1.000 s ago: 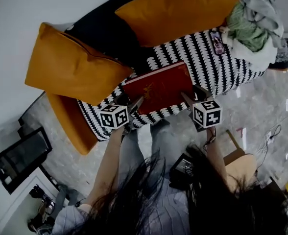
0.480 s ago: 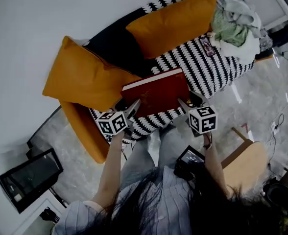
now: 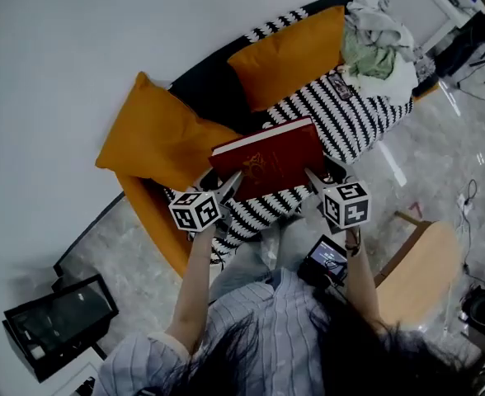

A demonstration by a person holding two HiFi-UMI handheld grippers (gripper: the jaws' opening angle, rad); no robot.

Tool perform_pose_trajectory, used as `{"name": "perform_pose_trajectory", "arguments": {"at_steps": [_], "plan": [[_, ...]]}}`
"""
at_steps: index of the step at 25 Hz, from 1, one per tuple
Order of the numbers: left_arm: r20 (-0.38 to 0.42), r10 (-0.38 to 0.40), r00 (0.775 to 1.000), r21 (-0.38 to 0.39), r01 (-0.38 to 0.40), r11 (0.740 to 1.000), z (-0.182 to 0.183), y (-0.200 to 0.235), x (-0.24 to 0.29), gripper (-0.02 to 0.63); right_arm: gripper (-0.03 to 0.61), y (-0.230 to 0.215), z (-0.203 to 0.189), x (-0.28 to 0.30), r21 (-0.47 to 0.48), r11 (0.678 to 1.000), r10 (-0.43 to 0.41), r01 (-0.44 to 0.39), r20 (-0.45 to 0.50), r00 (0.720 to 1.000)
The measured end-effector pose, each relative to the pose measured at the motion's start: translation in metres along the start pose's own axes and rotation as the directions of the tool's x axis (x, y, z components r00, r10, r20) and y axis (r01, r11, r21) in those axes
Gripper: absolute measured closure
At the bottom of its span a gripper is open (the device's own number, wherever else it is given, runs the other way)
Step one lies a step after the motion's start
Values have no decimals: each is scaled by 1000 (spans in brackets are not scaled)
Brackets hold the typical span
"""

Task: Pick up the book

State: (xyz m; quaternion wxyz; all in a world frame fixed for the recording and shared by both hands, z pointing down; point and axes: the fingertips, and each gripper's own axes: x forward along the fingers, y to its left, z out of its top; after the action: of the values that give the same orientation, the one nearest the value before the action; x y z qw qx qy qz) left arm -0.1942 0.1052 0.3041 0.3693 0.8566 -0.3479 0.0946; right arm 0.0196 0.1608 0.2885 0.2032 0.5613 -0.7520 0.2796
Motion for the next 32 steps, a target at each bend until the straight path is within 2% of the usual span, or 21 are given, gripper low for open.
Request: {"name": "perform_pose_trajectory", "arguments": {"at_steps": [10, 21, 32], "plan": [[-2, -101, 995, 87, 101, 991, 0, -25, -59, 307, 339, 55, -20, -63, 54, 994, -95, 91, 72, 993], [-82, -203, 976, 122, 212, 970, -28, -58, -74, 307, 341, 73, -56, -121, 151, 967, -221, 207, 87, 971], [-67, -207, 976, 125, 214, 969, -39, -81, -93, 307, 341, 79, -62, -153, 163, 964, -231, 212, 108, 967]]}}
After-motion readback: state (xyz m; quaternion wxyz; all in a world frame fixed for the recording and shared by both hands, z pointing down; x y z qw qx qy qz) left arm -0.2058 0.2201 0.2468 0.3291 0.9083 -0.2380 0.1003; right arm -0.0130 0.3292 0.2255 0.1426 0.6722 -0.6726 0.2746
